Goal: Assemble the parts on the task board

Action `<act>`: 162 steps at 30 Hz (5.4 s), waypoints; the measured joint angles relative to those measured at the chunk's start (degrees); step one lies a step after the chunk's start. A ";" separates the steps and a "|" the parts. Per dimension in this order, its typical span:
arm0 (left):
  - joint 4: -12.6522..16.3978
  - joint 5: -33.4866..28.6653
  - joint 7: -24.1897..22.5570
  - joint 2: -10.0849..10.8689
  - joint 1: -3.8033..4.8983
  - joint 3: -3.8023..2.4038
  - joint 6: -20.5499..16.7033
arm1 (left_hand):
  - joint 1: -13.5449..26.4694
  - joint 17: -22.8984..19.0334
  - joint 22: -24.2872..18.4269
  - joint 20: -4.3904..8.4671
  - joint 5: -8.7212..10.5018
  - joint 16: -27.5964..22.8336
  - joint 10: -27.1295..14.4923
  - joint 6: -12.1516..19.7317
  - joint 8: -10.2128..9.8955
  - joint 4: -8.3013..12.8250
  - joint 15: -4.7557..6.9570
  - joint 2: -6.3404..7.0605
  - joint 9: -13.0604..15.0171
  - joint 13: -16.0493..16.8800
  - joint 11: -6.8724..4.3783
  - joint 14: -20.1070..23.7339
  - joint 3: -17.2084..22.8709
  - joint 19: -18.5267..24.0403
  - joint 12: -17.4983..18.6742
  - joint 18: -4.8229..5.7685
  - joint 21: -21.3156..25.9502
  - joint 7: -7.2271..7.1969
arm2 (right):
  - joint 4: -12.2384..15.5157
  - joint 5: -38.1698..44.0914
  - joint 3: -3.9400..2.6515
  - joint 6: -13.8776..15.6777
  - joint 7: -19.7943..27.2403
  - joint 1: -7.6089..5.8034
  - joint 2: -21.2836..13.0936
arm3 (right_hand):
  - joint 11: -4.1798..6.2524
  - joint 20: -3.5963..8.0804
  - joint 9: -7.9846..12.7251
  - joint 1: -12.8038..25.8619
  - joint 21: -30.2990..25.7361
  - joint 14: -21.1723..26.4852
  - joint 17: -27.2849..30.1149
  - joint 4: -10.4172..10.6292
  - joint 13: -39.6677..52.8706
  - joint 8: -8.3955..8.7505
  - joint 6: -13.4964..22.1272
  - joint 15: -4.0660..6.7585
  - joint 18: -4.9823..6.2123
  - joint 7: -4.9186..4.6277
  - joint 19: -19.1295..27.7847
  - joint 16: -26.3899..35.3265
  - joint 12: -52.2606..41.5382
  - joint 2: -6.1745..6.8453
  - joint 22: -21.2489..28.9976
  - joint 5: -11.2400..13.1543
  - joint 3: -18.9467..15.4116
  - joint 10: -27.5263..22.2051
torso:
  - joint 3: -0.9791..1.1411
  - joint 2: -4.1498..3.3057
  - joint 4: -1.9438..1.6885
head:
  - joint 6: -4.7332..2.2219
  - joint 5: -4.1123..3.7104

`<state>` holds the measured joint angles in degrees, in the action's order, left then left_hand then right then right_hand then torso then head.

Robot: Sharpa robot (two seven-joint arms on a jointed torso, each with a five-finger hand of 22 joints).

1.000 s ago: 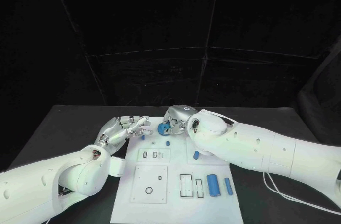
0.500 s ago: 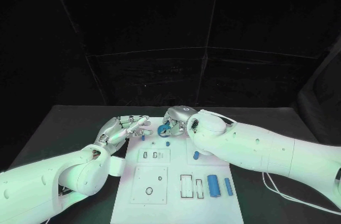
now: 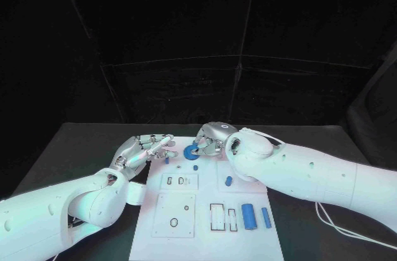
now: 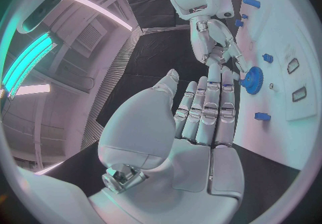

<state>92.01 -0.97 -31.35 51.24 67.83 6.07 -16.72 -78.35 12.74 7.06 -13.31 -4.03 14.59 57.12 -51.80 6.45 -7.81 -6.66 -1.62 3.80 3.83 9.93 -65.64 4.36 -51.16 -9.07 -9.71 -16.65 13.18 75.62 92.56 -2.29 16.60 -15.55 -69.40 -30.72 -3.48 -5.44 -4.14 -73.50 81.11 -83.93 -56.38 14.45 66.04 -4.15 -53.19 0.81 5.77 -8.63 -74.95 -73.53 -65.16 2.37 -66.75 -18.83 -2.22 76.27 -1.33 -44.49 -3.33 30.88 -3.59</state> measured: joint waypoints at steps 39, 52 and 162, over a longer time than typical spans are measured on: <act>-0.52 0.01 0.05 -0.20 -0.06 0.02 0.07 | 0.00 0.06 -0.04 0.00 0.00 0.00 0.00 0.00 -0.23 0.00 0.00 0.00 0.00 0.02 0.00 0.00 0.00 0.00 0.21 0.01 0.00 0.00 | 1.54 -25.91 0.10 0.71 23.62 2.93 -21.57 | 0.01 0.06 0.06 -9.07 -0.66 0.00 4.25 -6.03 -2.15 0.00 0.00 0.00 0.00 0.00 1.08 1.83 2.75 1.01 2.35 1.85 -0.40 -1.26 | 0.83 0.87 2.10 | 0.10 -0.87; -0.66 0.01 0.05 -0.26 -0.08 0.02 0.18 | 0.00 0.06 -0.03 0.00 0.00 0.00 0.00 0.00 -0.23 0.00 0.00 0.00 0.00 0.02 0.00 0.00 0.00 0.00 0.21 0.01 0.00 0.00 | -0.66 -24.34 0.10 0.45 23.39 3.80 -19.94 | 0.00 0.05 0.11 -9.07 -0.66 0.00 4.42 -6.19 -2.47 0.00 0.21 0.00 -0.01 -0.20 1.07 2.12 3.13 1.01 2.49 1.85 -0.57 -1.68 | 0.85 0.96 1.99 | 0.46 -0.99; -1.90 -1.63 1.11 -0.65 0.32 -0.01 1.33 | 0.00 0.31 -0.36 0.00 0.00 -0.46 0.00 0.00 -0.45 0.16 -0.20 0.00 0.00 0.02 0.00 0.63 -0.16 0.00 0.43 0.01 0.67 0.00 | 6.80 -5.53 2.33 0.47 1.19 6.49 0.84 | 2.04 1.47 -0.16 -10.08 -0.19 0.02 2.76 -9.41 -1.04 -2.64 -7.38 1.63 0.00 1.29 0.01 1.21 2.48 -3.94 0.59 8.58 7.13 -0.24 | -0.43 2.50 0.27 | 3.80 2.20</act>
<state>90.11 -2.60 -30.24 50.59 68.15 6.06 -15.39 -78.35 13.06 6.70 -13.31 -4.03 14.13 57.12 -51.80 5.99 -7.65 -6.86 -1.62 3.80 3.85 9.93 -65.01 4.20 -51.16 -8.64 -9.70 -15.98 13.18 82.42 87.03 0.03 17.06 -14.36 -62.90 -29.88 -1.44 -3.96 -4.30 -83.58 80.92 -83.91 -53.62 5.04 64.99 -6.79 -60.57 2.45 5.77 -7.35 -74.94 -72.31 -62.67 -1.56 -66.16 -10.25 4.91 76.03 -1.76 -42.00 -3.06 34.68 -1.39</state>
